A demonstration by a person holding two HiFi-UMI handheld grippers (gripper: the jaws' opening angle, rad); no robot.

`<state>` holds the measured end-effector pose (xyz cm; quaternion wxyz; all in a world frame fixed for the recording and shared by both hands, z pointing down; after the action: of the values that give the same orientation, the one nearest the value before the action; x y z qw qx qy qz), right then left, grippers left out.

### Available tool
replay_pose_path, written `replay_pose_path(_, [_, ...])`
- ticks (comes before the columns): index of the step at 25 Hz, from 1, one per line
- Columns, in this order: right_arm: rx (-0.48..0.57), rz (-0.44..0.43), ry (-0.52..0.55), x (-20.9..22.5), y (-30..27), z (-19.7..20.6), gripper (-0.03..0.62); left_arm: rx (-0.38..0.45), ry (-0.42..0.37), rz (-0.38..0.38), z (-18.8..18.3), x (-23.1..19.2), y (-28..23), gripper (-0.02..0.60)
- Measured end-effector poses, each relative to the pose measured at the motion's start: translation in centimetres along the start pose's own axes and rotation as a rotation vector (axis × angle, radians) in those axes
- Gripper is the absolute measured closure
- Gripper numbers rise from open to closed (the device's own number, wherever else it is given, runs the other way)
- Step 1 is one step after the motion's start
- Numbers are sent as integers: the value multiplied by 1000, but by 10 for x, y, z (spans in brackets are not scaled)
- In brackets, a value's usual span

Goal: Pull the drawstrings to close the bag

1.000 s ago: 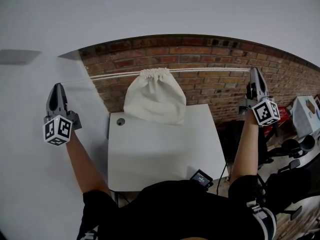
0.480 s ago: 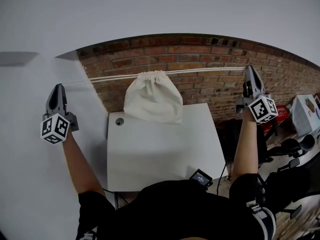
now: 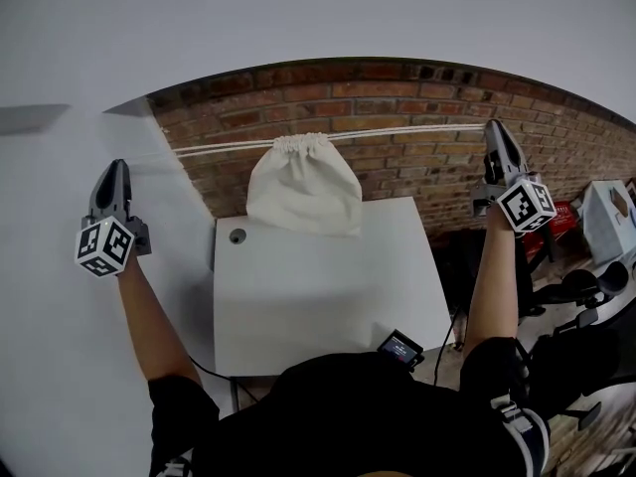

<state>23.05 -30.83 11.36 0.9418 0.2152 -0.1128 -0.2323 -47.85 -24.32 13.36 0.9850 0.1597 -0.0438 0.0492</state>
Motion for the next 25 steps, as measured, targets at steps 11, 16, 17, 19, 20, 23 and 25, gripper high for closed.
replay_pose_path(11, [-20,-61,49,3,2,-9,566,29,-24,58,-26,0,-5,538])
replay_pose_path(16, [-34,-84,71,-3,9,-15,566,31,-45,75,-36,-1,2,537])
replay_pose_path(17, [-37,-87,76,-3,9,-16,566,32,-49,77,-38,-1,2,538])
replay_pose_path(19, [-36,-92,79,-2,11,-18,566,34,-56,84,-41,-1,0,537])
replay_pose_path(20, [-34,-95,79,-2,11,-19,566,34,-59,88,-41,0,-1,537])
replay_pose_path(23, [-41,-103,89,-3,13,-20,566,31,-68,101,-42,-1,-3,538])
replay_pose_path(25, [-52,-113,97,-4,13,-19,566,28,-73,109,-42,-2,-4,538])
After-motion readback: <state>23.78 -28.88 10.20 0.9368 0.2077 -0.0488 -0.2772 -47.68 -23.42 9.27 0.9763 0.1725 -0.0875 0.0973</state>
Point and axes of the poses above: the fingertips, and each gripper's own axes: y backward along the fingers, x to its right, z out of its underside, the point moved 5 cm from there along y, backward along the fingers, and after that the axes turned 2 degrees about -y, right-handed, at the moved point
